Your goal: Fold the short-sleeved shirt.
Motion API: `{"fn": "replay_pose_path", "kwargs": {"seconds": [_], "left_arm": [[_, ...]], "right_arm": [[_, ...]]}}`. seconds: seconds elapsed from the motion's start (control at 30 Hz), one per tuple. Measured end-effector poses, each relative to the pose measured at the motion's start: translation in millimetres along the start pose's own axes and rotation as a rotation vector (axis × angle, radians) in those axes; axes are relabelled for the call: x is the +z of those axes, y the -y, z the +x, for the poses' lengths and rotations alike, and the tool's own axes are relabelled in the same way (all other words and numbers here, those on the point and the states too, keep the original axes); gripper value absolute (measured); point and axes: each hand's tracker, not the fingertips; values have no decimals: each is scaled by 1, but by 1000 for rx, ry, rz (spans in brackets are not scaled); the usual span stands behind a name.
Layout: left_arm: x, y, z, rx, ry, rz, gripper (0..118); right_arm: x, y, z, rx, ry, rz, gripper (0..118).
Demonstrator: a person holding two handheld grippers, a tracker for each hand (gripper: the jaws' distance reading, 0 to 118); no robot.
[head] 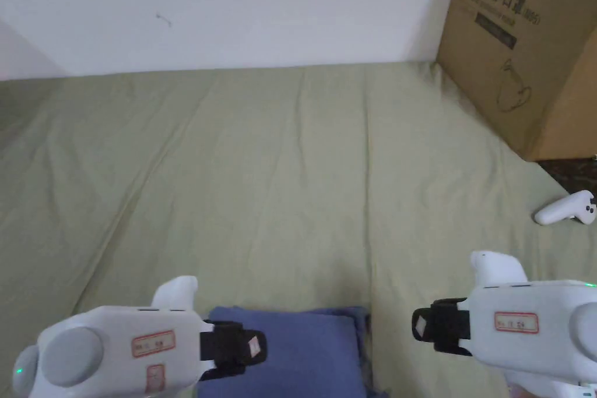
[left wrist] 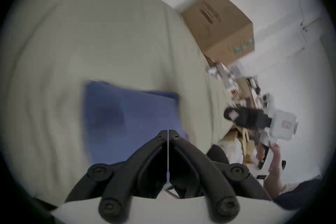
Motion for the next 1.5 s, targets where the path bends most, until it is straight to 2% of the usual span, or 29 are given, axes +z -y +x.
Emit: {"fn": "replay_pose_path", "kwargs": {"seconds": [0.1,0.17,0.23,0.27,0.33,0.37,0.43,0.5,0.57,0.63,0.7,0.8,0.87,0.93,1.0,1.1,1.13,1.17,1.2,1.23,1.27,1.3,1.37,1.5], "left_arm": [[27,4,-35,56,-91,82,1],[34,9,-58,143,-91,93,1],[36,14,-77,215,-73,104,1],[34,17,-85,244,-63,100,1],[28,22,-97,275,-35,80,1],[24,25,-101,268,-19,80,1],[14,28,-107,259,34,74,7],[3,27,-114,272,100,35,26],[-8,25,-119,225,195,8,68],[-18,22,-119,189,199,-30,118],[-27,21,-121,176,234,-66,117],[-45,13,-126,194,326,-76,118],[-66,15,-128,256,495,-180,118],[-93,19,-123,281,591,-259,118],[-107,23,-120,256,628,-247,118],[-112,25,-124,313,665,-196,118],[-109,27,-127,302,656,-193,113],[-104,28,-130,278,620,-178,97],[-101,28,-135,247,523,-170,62],[-99,31,-137,211,355,-185,19],[-102,35,-139,206,316,-209,19],[-98,36,-139,281,475,-171,19],[-94,32,-119,159,351,-173,19],[-74,24,-93,128,271,-172,20]], "right_arm": [[-39,11,-21,49,-129,-122,0],[-66,20,-25,36,-188,-217,0],[-90,30,-22,13,-194,-335,0],[-98,37,-19,23,-167,-379,0],[-107,50,-13,96,-69,-433,0],[-106,53,-7,95,-97,-413,0],[-99,50,5,-4,-155,-384,0],[-94,52,9,-63,-129,-398,0],[-94,55,7,-40,-137,-392,0],[-95,57,2,8,-120,-381,0],[-94,57,0,34,-111,-379,0],[-87,58,-6,25,-108,-378,0],[-88,58,-5,19,-103,-378,0],[-88,57,-5,15,-100,-380,0],[-91,57,-3,2,-97,-383,0],[-90,58,-3,-5,-88,-378,0],[-93,58,0,-7,-87,-376,0],[-93,58,0,-9,-86,-374,0],[-93,59,0,-11,-85,-372,0],[-93,59,0,-14,-85,-371,0],[-94,59,2,-23,-101,-367,0],[-94,58,1,-24,-95,-369,0],[-94,57,-3,-9,-79,-371,0],[-82,51,-16,67,-45,-355,0]]}}
